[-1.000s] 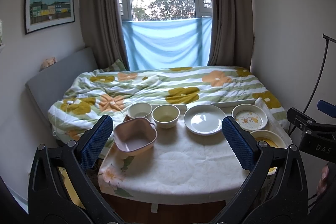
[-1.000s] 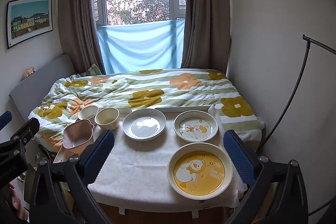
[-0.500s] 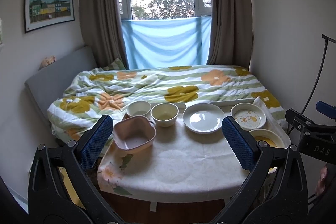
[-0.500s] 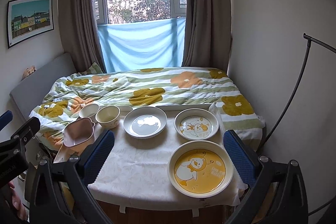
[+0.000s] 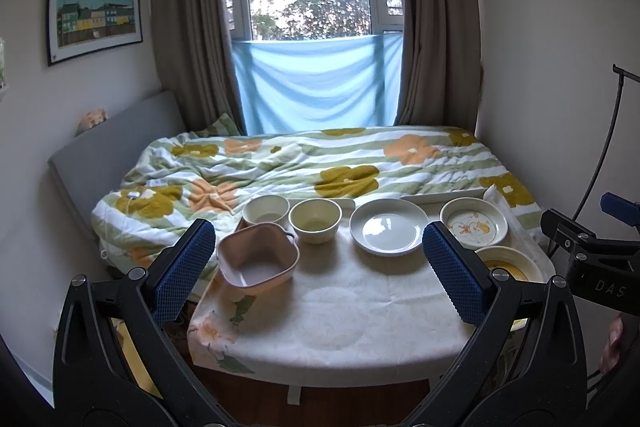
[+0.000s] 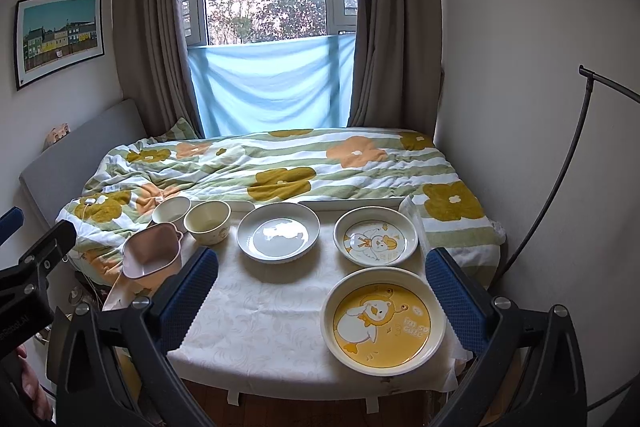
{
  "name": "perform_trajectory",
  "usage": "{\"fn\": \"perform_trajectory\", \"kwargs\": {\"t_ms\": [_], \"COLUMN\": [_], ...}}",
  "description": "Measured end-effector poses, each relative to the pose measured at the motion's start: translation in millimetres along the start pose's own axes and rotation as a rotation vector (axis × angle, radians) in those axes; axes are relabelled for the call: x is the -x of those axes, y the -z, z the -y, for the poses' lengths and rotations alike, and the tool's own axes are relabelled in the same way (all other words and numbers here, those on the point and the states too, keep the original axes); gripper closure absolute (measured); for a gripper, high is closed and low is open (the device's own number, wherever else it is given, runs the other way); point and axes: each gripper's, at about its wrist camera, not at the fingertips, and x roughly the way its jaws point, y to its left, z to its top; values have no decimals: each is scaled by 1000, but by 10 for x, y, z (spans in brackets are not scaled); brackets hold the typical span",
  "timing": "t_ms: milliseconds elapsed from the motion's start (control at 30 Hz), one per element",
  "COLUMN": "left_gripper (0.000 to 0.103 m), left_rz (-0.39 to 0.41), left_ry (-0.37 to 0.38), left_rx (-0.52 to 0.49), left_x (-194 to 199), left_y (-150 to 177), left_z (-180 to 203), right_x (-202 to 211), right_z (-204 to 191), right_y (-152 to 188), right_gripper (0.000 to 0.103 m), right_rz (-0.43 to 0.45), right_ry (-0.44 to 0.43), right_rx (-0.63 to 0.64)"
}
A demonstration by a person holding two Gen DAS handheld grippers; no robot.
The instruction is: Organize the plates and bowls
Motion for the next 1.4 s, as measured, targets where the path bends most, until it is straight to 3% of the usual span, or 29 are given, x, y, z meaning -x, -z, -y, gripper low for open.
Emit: {"fn": "perform_trajectory", "kwargs": {"t_ms": [1133, 1267, 1400], "left_gripper": [0, 0, 0], "left_rz": [-14, -63, -166], "left_ry": [-8, 70, 124], "left_rx": [-31, -52, -74], "left_x": [-16, -208, -522], "left_y": [-84, -87, 50], "left_z": [-22, 9, 146], "right_x": [40, 27, -101], "right_z": [10, 104, 323], "right_y": [43, 109, 286], "right_gripper": [0, 0, 0], "right_rz": [-24, -72, -155], "right_ry": [15, 51, 65], "right_rx": [-13, -43, -104]}}
